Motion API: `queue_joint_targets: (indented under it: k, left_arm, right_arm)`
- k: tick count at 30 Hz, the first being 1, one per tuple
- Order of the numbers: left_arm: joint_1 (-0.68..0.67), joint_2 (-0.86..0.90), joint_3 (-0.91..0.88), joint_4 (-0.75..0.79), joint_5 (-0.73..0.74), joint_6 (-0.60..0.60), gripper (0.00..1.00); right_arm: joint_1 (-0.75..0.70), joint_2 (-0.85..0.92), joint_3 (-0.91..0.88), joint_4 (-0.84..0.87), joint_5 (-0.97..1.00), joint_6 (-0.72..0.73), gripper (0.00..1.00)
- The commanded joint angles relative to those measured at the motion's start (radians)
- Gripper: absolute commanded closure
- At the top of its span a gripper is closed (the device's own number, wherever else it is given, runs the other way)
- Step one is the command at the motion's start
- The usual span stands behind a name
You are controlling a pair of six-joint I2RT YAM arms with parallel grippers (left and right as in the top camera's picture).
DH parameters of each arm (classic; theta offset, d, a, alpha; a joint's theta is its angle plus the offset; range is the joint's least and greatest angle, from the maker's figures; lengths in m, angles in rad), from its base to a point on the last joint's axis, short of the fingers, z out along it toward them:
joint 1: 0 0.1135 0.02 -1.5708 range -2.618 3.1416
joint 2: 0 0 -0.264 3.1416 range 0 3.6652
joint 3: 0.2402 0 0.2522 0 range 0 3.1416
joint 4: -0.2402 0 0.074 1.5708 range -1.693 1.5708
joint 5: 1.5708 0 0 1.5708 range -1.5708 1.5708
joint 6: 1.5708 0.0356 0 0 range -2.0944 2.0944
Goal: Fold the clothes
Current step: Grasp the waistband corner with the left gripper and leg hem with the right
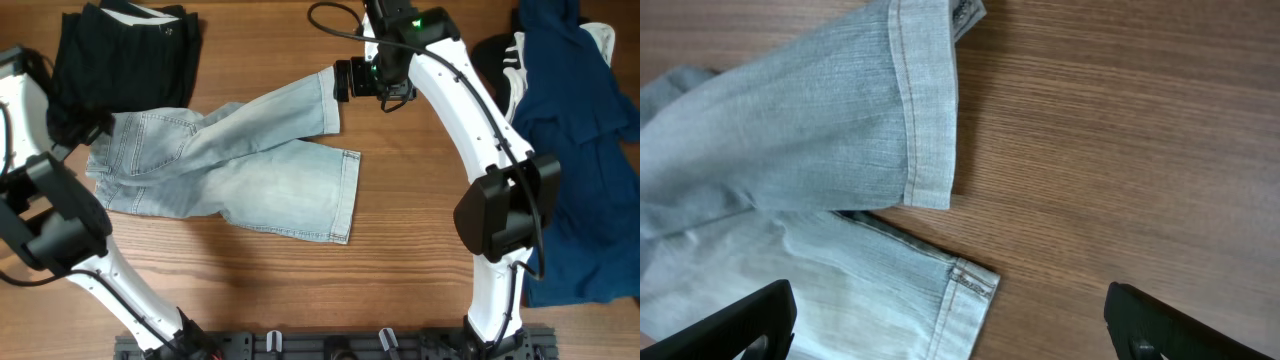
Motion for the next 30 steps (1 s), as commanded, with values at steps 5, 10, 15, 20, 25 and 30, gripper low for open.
queue_joint_targets:
  k: [5, 10, 15, 20, 25, 30]
  left_arm:
    - [0.066, 0.010, 0.006, 0.033, 0.073, 0.176, 0.00]
    - [0.066, 0.032, 0.006, 0.076, 0.110, 0.232, 0.01]
    - [0.066, 0.084, 0.006, 0.066, 0.139, 0.271, 0.02]
    - [0.066, 0.103, 0.005, 0.041, 0.152, 0.292, 0.08]
    - [0.066, 0.108, 0.005, 0.023, 0.200, 0.336, 0.17]
    - [0.066, 0.121, -0.007, 0.018, 0.200, 0.335, 0.45]
  right_arm:
    - [0.004, 0.104, -0.002, 0.007, 0.006, -0.056, 0.00]
    - [0.004, 0.148, -0.002, 0.011, 0.006, -0.059, 0.00]
    - [0.004, 0.148, -0.002, 0.030, 0.007, -0.060, 0.00]
    - [0.003, 0.148, -0.002, 0.062, 0.007, -0.064, 0.00]
    - [0.000, 0.161, -0.002, 0.125, 0.006, -0.113, 0.01]
    - [-0.005, 0.196, -0.002, 0.170, 0.010, -0.127, 0.06]
